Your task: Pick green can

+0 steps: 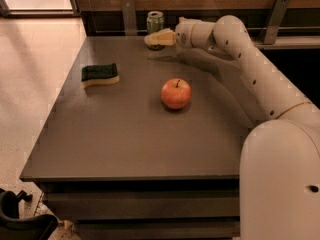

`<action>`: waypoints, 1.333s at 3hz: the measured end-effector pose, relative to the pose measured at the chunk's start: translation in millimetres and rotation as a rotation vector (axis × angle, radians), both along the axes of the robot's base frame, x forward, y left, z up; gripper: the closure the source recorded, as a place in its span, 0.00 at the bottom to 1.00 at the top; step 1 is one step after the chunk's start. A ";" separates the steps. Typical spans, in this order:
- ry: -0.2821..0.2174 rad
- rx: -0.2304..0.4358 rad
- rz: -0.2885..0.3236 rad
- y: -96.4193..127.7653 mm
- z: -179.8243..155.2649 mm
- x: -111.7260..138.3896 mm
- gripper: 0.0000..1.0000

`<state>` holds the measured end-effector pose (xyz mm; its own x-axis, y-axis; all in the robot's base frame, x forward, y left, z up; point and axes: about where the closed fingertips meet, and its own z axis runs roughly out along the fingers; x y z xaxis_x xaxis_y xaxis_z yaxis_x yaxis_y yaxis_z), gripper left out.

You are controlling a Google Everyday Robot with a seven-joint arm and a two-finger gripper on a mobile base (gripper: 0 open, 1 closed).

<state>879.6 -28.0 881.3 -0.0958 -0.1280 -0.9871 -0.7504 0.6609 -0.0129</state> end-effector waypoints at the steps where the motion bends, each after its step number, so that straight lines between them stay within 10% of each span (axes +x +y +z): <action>1: -0.020 0.018 0.025 11.7 8.9 4.6 0.00; 2: -0.020 0.025 0.053 26.8 8.6 10.1 0.02; 4: -0.008 0.024 0.080 40.0 0.8 11.7 0.47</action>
Offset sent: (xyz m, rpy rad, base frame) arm 0.0189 0.0286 0.0154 0.0322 -0.0294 0.0621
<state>891.3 12.0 882.1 -0.0785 -0.1107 -0.9908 -0.8006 0.5992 -0.0035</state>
